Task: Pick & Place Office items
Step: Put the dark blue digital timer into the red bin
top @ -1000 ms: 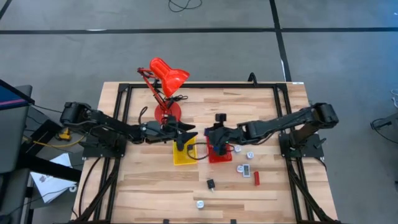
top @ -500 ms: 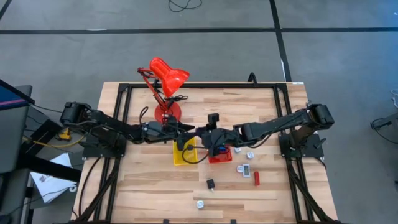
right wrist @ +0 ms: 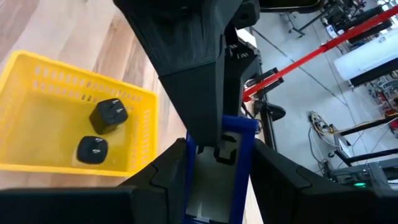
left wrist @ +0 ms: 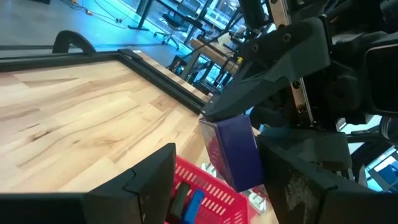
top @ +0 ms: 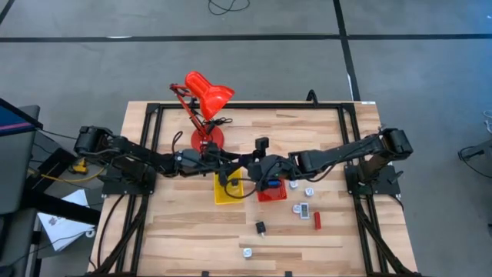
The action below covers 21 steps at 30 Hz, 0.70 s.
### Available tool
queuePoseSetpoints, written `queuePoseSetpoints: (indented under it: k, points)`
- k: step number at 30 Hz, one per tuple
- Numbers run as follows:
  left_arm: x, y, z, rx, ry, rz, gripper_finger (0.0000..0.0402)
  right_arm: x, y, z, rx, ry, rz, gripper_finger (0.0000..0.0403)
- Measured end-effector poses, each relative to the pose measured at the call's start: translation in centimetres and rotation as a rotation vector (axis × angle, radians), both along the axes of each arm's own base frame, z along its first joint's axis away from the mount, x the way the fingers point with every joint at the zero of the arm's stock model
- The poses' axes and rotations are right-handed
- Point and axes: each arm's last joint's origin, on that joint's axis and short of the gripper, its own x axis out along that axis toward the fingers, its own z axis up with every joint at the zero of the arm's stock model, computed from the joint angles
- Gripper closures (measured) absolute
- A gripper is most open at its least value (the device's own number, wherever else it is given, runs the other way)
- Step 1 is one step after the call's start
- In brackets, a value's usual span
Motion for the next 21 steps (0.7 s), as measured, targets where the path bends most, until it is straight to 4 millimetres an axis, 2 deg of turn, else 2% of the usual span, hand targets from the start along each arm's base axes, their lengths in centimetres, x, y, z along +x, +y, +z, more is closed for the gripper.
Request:
queuePoseSetpoints:
  k: [5, 16, 21]
  points:
    - [0.01, 0.27, 0.05, -0.001, -0.005, 0.002, 0.0201, 0.09, 0.02, 0.10, 0.012, -0.012, 0.014, 0.0264]
    - [0.03, 0.26, 0.28, 0.036, -0.021, -0.007, 0.0317, 0.10, -0.11, 0.09, 0.010, -0.011, 0.011, 0.0264]
    - [-0.01, 0.28, 0.05, 0.073, 0.004, -0.010, 0.0342, 0.04, -0.05, 0.23, 0.019, -0.015, 0.013, 0.0265]
